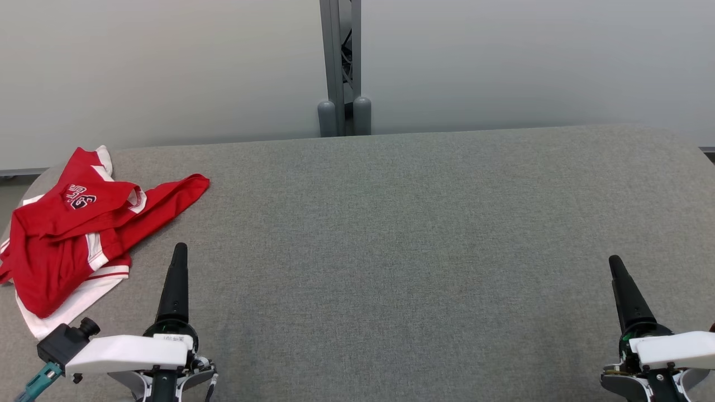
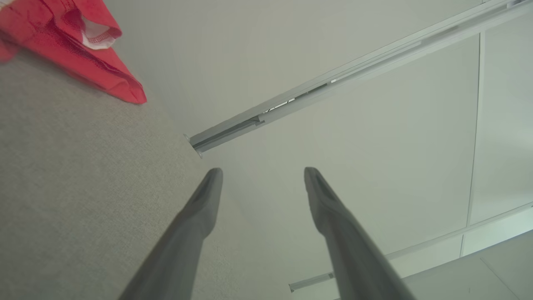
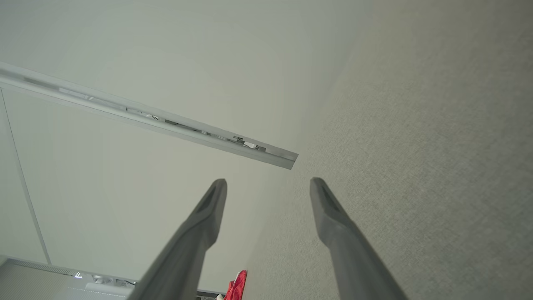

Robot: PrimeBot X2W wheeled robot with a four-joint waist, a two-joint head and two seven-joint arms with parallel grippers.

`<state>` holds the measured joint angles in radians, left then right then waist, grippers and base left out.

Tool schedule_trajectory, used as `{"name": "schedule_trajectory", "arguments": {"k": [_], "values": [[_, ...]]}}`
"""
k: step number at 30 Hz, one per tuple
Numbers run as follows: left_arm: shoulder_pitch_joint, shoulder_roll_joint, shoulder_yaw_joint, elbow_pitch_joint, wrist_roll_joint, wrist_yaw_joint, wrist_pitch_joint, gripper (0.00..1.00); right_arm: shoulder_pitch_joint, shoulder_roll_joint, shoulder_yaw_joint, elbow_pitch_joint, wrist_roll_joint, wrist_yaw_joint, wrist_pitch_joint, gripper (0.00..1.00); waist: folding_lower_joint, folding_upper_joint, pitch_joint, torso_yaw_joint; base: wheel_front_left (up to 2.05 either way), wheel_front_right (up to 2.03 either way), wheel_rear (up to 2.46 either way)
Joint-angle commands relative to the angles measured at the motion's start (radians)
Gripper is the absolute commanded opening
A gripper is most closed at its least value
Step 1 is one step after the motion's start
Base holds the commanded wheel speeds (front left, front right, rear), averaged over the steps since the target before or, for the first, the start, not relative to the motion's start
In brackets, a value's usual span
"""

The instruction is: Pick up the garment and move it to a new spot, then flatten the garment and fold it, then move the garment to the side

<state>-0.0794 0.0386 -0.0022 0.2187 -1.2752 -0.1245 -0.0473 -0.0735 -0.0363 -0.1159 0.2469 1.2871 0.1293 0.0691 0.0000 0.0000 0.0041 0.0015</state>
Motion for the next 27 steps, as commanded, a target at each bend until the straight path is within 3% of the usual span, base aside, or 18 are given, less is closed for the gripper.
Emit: {"name": "schedule_trajectory", "arguments": {"k": [1, 12, 27], "values": [[-0.007, 0.004, -0.006, -0.035, 0.063, 0.006, -0.009, 1.0, -0.009, -0.007, 0.007, -0.03, -0.059, 0.001, -0.016, 1.0, 0.0, 0.0, -0.001, 0.0, 0.0, 0.0, 0.0], [0.019, 0.006, -0.071, -0.11, 0.342, 0.077, -0.043, 1.0, 0.016, -0.005, 0.06, -0.082, -0.288, 0.002, -0.068, 1.0, 0.0, 0.0, -0.005, 0.0, 0.0, 0.0, 0.0], [0.035, 0.015, -0.126, -0.116, 0.547, 0.135, -0.08, 1.0, 0.036, -0.007, 0.113, -0.124, -0.485, 0.002, -0.125, 1.0, 0.0, 0.0, -0.008, 0.0, 0.0, 0.0, 0.0]]}}
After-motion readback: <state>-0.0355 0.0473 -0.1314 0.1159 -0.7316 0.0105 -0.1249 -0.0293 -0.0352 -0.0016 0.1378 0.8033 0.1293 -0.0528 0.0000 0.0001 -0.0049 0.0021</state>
